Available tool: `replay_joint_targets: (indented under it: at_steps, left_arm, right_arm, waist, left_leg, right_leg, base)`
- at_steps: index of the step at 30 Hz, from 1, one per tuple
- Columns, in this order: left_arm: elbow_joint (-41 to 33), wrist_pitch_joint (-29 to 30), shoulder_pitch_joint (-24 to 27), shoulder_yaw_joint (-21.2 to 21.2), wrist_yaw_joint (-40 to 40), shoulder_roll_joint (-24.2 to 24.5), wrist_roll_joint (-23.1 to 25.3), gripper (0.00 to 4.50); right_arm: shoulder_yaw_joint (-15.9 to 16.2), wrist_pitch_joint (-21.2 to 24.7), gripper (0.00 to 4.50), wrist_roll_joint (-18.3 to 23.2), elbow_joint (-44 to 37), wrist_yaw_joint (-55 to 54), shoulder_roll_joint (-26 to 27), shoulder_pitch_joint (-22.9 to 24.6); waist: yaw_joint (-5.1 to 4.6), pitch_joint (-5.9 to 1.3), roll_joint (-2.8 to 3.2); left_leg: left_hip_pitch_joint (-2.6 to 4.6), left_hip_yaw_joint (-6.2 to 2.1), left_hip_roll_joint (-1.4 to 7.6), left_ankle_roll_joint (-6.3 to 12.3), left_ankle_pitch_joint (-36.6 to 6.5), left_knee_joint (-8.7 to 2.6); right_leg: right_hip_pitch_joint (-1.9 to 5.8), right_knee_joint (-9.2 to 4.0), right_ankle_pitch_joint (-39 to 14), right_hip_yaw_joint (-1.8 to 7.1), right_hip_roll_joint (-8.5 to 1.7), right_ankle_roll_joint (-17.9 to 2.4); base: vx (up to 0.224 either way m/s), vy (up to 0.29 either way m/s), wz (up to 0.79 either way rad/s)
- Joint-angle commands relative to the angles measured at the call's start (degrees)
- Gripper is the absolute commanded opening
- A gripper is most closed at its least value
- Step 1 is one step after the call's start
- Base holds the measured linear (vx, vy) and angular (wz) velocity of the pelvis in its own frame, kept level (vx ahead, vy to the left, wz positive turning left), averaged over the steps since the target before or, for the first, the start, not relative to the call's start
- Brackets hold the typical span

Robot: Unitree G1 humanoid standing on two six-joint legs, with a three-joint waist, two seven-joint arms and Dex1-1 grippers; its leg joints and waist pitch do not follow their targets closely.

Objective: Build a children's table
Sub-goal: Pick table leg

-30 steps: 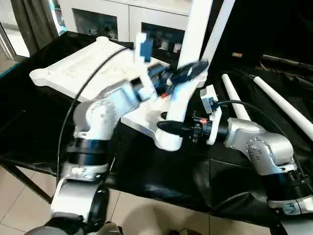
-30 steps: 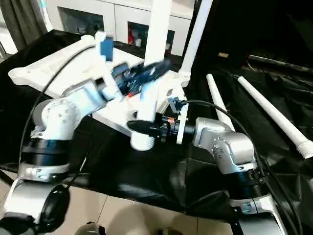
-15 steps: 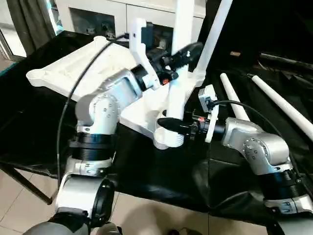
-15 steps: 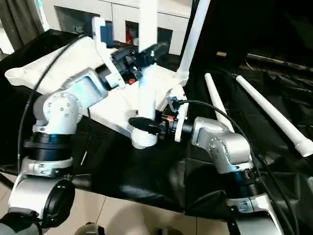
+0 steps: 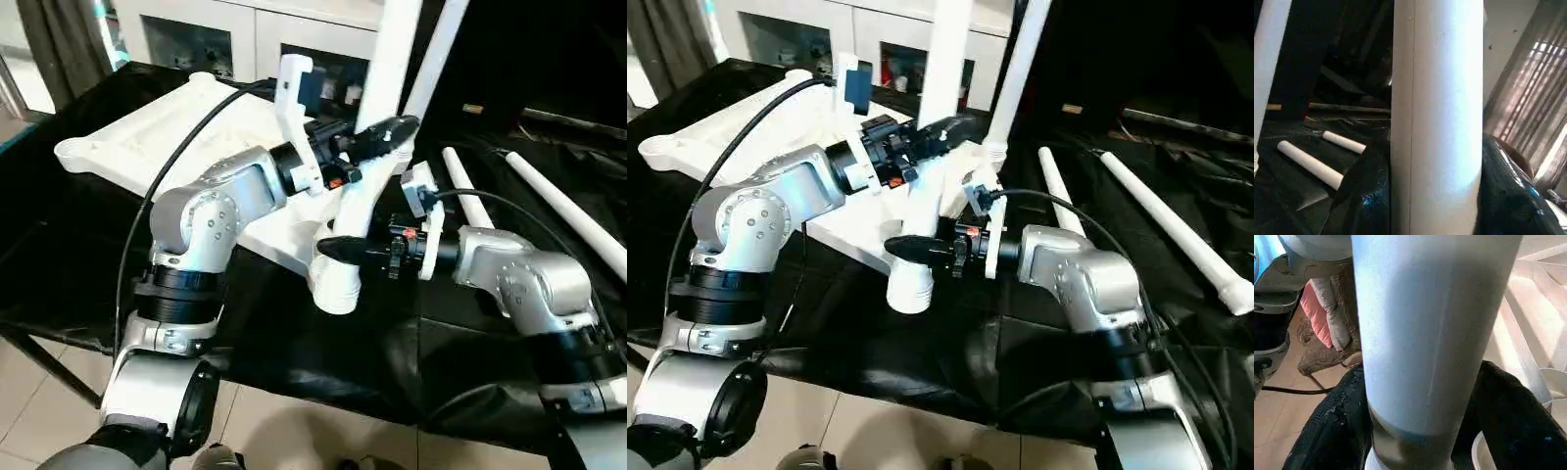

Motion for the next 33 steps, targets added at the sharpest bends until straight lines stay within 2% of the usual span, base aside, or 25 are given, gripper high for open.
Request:
replay_joint_targets:
  at_steps: [1, 13, 14, 20, 23, 33]
  left_arm:
    - [-0.9, 0.4, -0.3, -0.9, -0.6, -0.2, -0.1, 1.76]
    - [-0.2, -0.3, -1.1, 0.0, -0.3, -0.6, -0.4, 1.76]
    - [-0.1, -0.3, -1.2, 0.1, -0.3, -0.6, -0.5, 1.76]
    - [0.0, -0.2, -1.4, 0.5, -0.4, -0.7, -0.7, 1.76]
    - [0.1, -0.3, -1.4, 0.7, -0.2, -0.7, -0.7, 1.76]
    - [0.6, -0.6, -1.9, 1.8, 0.3, -1.0, -1.0, 1.76]
  right_arm:
    - [0.1, 0.9, 3.07, 0.0, 0.4, 0.0, -0.8, -0.7]
    - [0.8, 2.6, 3.07, 0.6, -1.3, 1.0, -0.8, 0.3]
    - [0.8, 2.6, 3.07, 0.6, -1.4, 1.0, -0.8, 0.4]
    - [0.7, 2.8, 3.07, 0.7, -1.6, 0.9, -0.6, 0.6]
    - [0.6, 2.9, 2.68, 0.7, -1.6, 0.9, -0.5, 0.7]
    - [0.3, 3.1, 1.93, 0.9, -1.0, 0.7, 0.2, 0.9]
  waist:
    - [0.27, -4.47, -0.32]
    - [0.35, -4.54, -0.21]
    - [0.38, -4.53, -0.02]
    - [0.36, -4.55, -0.15]
    - [0.39, -4.55, -0.03]
    - [0.41, -4.57, -0.19]
  left_leg:
    - [1.01, 0.16, 0.62, -0.15, -8.9, -3.70]
    - [1.02, 0.13, 0.64, -0.29, -8.6, -3.70]
    - [1.05, 0.12, 0.64, -0.35, -8.7, -3.72]
    - [1.04, 0.13, 0.62, -0.29, -8.7, -3.70]
    - [1.01, 0.11, 0.61, -0.34, -8.7, -3.71]
    - [1.01, 0.12, 0.59, -0.28, -8.6, -3.69]
  right_leg:
    - [2.88, -3.68, -11.4, 1.31, -1.73, -10.8]
    - [2.96, -3.57, -10.6, 1.31, -1.74, -10.9]
    - [2.93, -3.57, -10.5, 1.32, -1.76, -11.0]
    - [2.98, -3.57, -10.3, 1.30, -1.74, -11.2]
    - [2.98, -3.54, -10.3, 1.30, -1.72, -11.1]
    - [3.01, -3.55, -10.3, 1.29, -1.72, -11.1]
  base:
    - [0.000, 0.000, 0.00]
    - [0.000, 0.000, 0.00]
    - [0.000, 0.000, 0.00]
    - [0.000, 0.000, 0.00]
    - [0.000, 0.000, 0.00]
    - [0.000, 0.000, 0.00]
